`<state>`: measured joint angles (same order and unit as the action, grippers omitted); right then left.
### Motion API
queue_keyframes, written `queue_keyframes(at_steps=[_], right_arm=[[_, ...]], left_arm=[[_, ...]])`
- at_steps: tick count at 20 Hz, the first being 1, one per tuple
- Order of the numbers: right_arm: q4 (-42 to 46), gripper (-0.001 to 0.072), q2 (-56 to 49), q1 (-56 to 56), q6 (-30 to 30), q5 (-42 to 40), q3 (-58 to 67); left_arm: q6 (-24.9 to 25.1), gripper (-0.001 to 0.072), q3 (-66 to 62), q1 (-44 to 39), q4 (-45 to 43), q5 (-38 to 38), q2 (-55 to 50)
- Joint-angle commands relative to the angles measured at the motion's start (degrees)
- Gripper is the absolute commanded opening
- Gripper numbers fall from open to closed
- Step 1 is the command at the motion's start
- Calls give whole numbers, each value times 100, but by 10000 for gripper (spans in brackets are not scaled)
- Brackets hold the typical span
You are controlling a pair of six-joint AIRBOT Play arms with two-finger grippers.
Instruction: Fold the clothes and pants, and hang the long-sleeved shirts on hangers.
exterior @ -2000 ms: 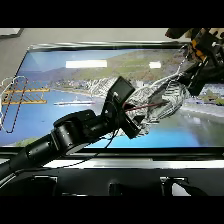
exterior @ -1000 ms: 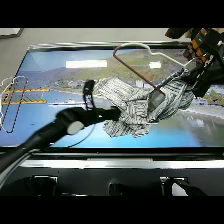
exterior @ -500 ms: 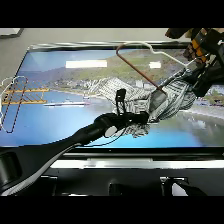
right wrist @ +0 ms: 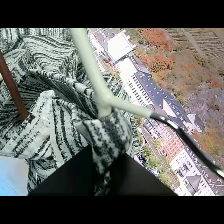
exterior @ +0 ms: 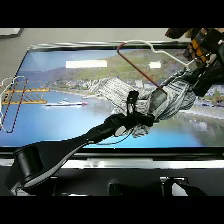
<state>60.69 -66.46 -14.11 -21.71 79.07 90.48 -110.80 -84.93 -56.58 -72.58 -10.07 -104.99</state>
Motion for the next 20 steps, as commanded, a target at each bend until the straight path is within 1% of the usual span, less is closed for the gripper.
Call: queue_keyframes(at_steps=[1,2,3,7,8,9,11,12,13,14,16,17,19,20], right_arm=[[2,37,-2,-4,-15,-15,-2],[2,37,-2,-4,-15,-17,-2],[2,37,-2,-4,-15,-15,-2],[0,37,-2,-4,-15,-26,-2],[0,37,-2,-4,-15,-37,-2],[0,37,-2,-4,-15,-42,-2],[0,38,-2,-4,-15,-37,-2],[-2,38,-2,-4,-17,-37,-2],[-2,38,-2,-4,-20,-37,-2],[-2,38,-2,-4,-57,-37,-2],[4,37,17,-4,-63,-11,-2],[4,37,46,-4,-63,-7,-2],[7,37,122,-4,-66,-7,-2],[9,37,164,-4,-170,-9,-2]], left_arm=[[501,589,-205,-4,-9,-105,-234],[501,522,-267,0,-9,-105,-306],[501,506,-315,4,-9,-98,-374],[479,504,-573,70,-4,-81,-619],[479,472,-662,94,-4,-83,-686],[476,381,-732,129,-2,-81,-741],[474,292,-769,214,2,33,-793],[466,239,-769,249,17,122,-804],[380,170,-769,273,15,184,-813],[367,32,-769,299,17,186,-807],[195,30,-769,372,17,129,-723],[197,29,-769,422,15,22,-640],[197,28,-769,614,15,-424,-387],[199,28,-767,743,15,-728,-223]])
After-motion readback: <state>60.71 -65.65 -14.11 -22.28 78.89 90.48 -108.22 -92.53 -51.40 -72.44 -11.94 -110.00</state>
